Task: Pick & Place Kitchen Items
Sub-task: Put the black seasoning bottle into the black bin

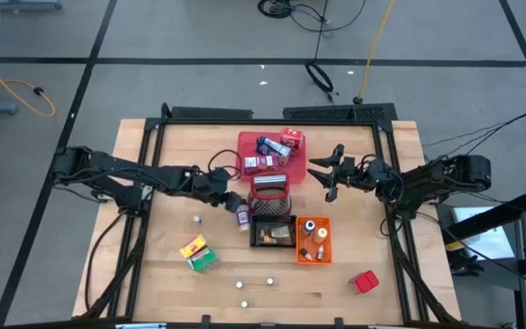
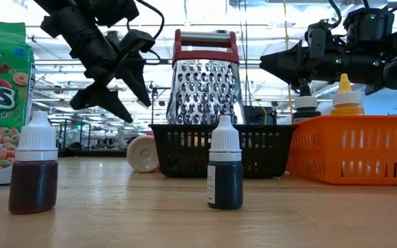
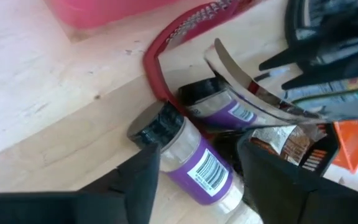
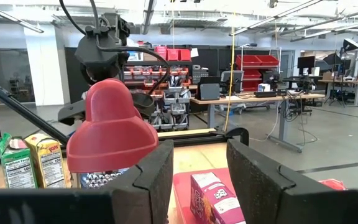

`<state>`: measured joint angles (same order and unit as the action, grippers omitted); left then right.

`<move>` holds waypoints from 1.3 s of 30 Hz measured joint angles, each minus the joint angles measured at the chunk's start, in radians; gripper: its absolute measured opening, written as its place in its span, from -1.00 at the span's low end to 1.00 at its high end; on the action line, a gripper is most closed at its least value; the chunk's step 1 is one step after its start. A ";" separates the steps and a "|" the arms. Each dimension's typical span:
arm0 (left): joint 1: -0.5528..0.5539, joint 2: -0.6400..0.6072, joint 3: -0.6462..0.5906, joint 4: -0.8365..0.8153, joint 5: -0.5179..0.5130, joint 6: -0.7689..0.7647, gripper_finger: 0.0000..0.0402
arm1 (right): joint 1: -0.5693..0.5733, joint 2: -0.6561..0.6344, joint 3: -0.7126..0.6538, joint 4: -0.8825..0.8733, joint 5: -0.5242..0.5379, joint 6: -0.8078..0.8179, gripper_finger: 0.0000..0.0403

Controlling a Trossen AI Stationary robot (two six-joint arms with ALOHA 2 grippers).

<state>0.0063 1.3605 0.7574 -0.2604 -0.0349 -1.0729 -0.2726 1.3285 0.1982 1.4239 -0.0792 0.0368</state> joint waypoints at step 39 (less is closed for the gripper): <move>0.000 0.127 0.000 0.032 -0.040 -0.274 0.53 | 0.000 0.000 0.000 -0.014 0.000 0.000 -0.30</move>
<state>0.0063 1.4879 0.7578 -0.2279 -0.0753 -1.3467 -0.2726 1.3289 0.1986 1.4094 -0.0792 0.0368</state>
